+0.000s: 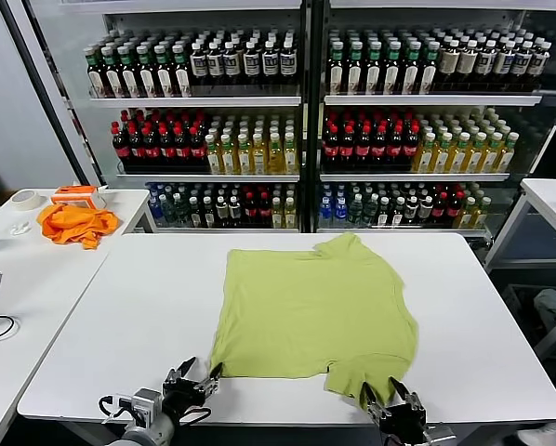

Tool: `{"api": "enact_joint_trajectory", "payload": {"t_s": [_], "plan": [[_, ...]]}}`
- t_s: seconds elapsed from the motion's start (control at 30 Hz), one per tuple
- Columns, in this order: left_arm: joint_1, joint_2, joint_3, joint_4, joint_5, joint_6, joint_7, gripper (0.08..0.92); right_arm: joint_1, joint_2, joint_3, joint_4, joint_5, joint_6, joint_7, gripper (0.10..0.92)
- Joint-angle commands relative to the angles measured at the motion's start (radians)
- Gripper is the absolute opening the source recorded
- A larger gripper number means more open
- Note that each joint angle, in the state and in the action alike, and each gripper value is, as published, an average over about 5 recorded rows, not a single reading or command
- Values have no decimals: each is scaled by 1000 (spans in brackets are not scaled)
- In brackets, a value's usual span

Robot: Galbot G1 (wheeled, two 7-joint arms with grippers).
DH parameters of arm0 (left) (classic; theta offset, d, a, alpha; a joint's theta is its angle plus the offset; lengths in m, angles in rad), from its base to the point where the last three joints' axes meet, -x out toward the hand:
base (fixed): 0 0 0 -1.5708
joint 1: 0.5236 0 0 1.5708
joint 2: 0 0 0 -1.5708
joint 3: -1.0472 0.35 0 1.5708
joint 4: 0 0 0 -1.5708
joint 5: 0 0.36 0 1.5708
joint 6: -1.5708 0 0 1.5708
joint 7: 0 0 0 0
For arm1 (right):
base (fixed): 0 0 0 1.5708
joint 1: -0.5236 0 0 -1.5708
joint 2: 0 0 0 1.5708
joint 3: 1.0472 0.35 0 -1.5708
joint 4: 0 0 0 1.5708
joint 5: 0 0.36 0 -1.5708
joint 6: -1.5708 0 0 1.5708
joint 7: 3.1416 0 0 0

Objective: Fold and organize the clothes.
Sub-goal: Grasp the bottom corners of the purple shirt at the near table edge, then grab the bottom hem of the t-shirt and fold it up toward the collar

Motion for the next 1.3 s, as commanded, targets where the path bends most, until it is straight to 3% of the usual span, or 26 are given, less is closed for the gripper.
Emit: {"api": "enact_joint_trajectory", "payload": {"t_s": [0.03,0.27,0.47,0.7,1.0,1.3], "plan": [[5,-2,8,10,3,16,1,438,-3,6,-13,4,33,-29,13,334],[-7,0,7,32,24,-6,90,230,14,-3,-11,-9,-3,-11,3,138],[-23,19,-31,13,-36,-22,126,92,9,-36,40,18,25,18,-53,108],[106,87,-102,-131,-124,-10,118,82,-187,-121,167,160,60,26,-99,108],[339,134,-204,-276,-124,-11,112,82,-307,-110,190,240,1,51,-99,108],[364,180,-310,-319,-169,3,110,82,-185,-174,208,290,99,13,-71,108]]}}
